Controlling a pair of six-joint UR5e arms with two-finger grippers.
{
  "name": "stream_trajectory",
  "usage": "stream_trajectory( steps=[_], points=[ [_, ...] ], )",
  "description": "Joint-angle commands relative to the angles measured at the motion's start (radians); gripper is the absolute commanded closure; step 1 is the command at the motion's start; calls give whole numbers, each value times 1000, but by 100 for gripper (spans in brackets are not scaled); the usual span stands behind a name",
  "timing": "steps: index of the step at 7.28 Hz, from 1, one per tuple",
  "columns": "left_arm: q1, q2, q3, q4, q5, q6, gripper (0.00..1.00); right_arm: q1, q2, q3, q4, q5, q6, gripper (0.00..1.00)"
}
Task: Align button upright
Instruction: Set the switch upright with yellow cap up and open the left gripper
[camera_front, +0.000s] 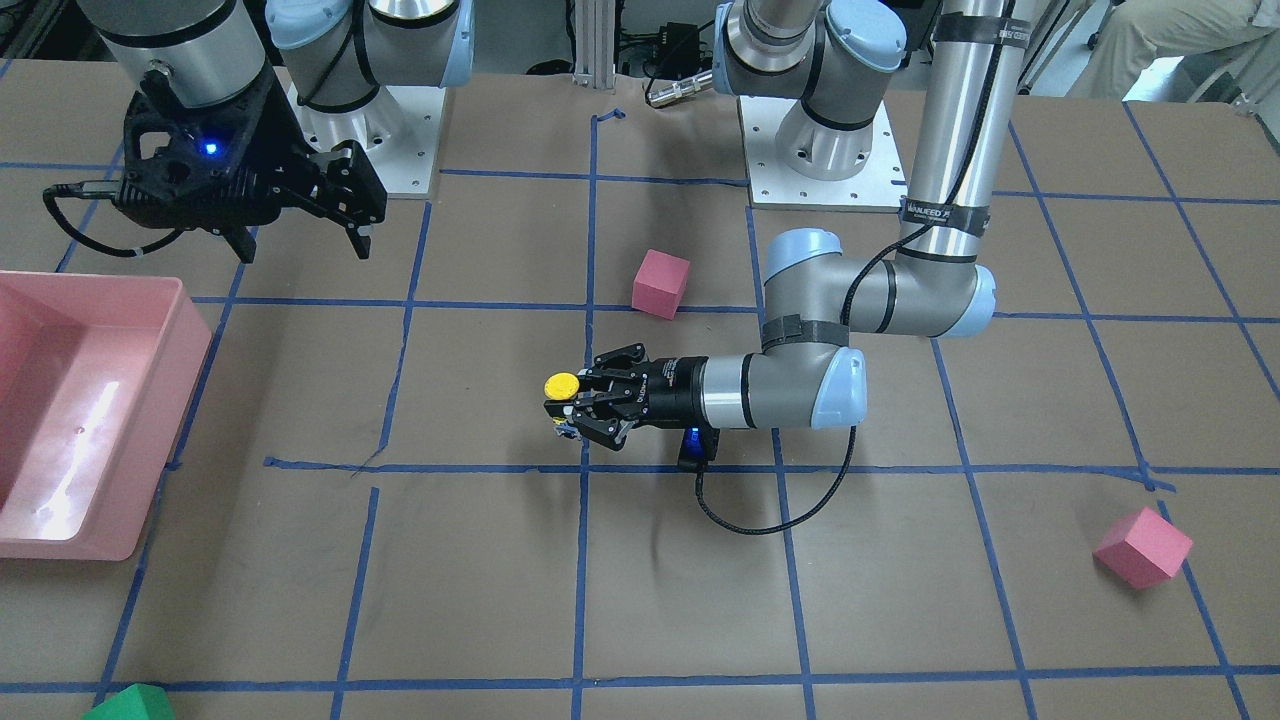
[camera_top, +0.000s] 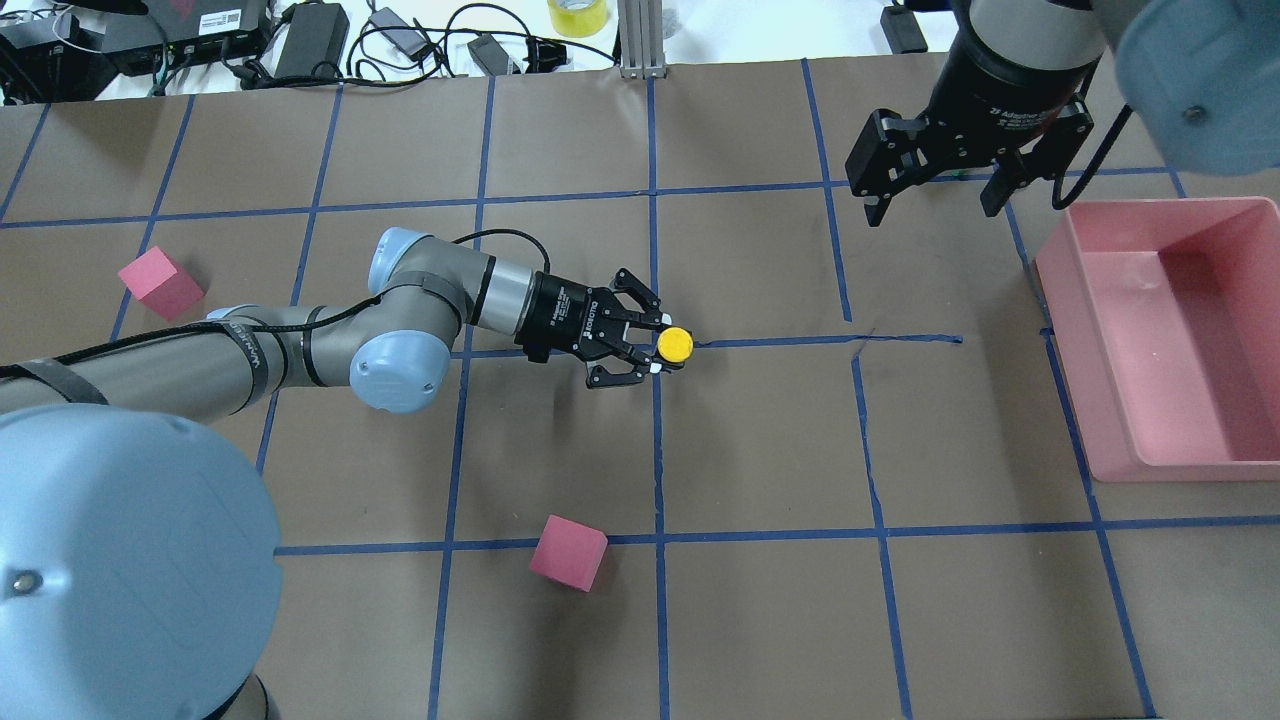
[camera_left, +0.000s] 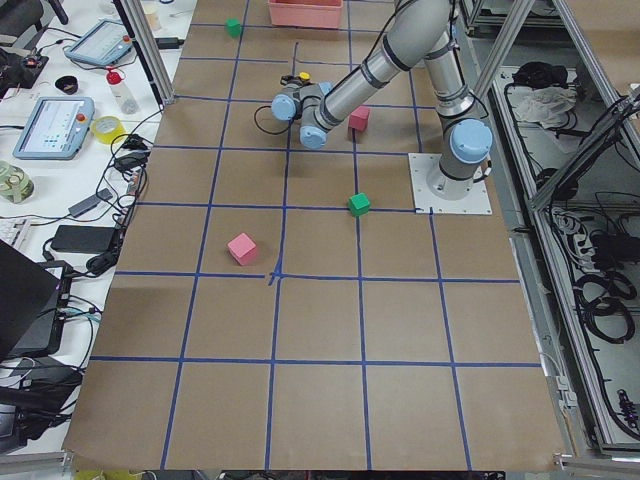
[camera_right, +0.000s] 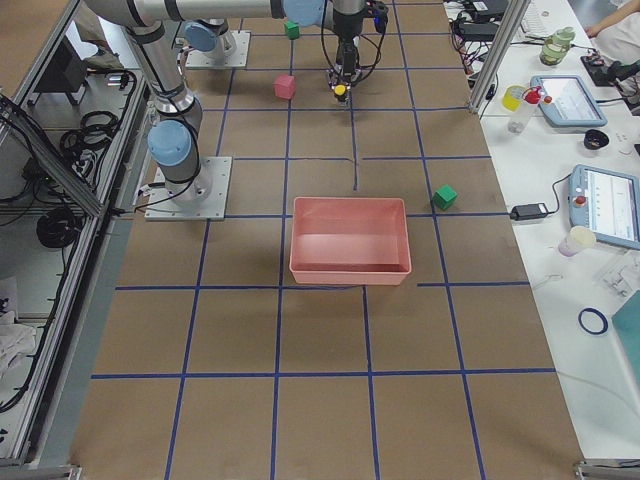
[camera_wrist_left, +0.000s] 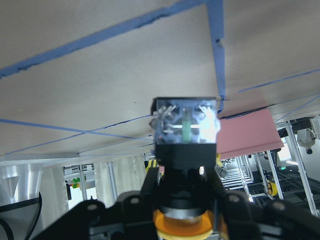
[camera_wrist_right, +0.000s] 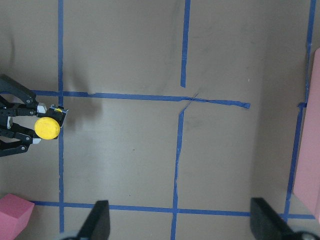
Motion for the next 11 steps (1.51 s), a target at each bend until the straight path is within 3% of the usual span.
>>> stream_trajectory(
  steps=[1, 3, 4, 5, 7, 9, 11],
  points=[
    [13, -30, 4, -3, 0, 0, 100, 0, 0, 1, 0, 0, -1, 0],
    [13, -44, 5, -5, 0, -10, 100, 0, 0, 1, 0, -2, -1, 0],
    [13, -45, 4, -6, 0, -12, 61, 0, 0, 1, 0, 0, 1, 0],
    [16, -45, 5, -14, 3, -21, 11, 0, 0, 1, 0, 0, 1, 0],
    [21, -45, 11, -14, 6, -18, 0, 0, -2, 1, 0, 0, 1, 0],
    [51, -39, 44, -14, 81, -18, 0, 0, 0, 1, 0, 0, 1, 0],
    [83, 2, 125, -23, 297, -24, 0, 0, -2, 1, 0, 0, -1, 0]
  ],
)
